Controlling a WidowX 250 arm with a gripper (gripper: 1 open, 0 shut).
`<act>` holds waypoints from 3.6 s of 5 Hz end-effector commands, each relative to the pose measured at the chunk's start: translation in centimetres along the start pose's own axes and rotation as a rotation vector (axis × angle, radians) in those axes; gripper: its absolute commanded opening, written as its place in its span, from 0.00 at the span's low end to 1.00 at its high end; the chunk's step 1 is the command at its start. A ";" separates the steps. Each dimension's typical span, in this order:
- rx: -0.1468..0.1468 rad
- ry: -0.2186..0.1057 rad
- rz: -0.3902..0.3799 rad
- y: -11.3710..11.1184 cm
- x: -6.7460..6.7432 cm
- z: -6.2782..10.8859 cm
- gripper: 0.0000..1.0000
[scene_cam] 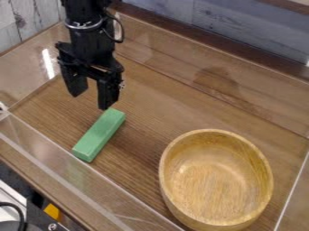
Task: Put the green block in the brown bowl
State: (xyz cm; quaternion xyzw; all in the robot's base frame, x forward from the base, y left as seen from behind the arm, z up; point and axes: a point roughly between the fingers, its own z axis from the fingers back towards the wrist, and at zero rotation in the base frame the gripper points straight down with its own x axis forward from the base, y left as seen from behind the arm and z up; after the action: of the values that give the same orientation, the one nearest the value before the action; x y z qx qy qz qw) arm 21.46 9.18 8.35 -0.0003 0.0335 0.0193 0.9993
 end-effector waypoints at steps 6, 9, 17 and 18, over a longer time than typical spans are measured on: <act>-0.026 -0.013 0.008 0.3 0.0 -3.0 1.00; -0.046 -0.024 0.008 0.5 0.4 -4.7 1.00; -0.082 -0.086 0.083 2.3 1.7 -0.8 0.00; -0.072 -0.131 0.097 3.7 2.8 -0.3 0.00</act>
State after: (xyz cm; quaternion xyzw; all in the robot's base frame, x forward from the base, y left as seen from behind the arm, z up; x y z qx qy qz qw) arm 23.44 12.49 6.82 -0.0441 -0.0119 0.0701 0.9965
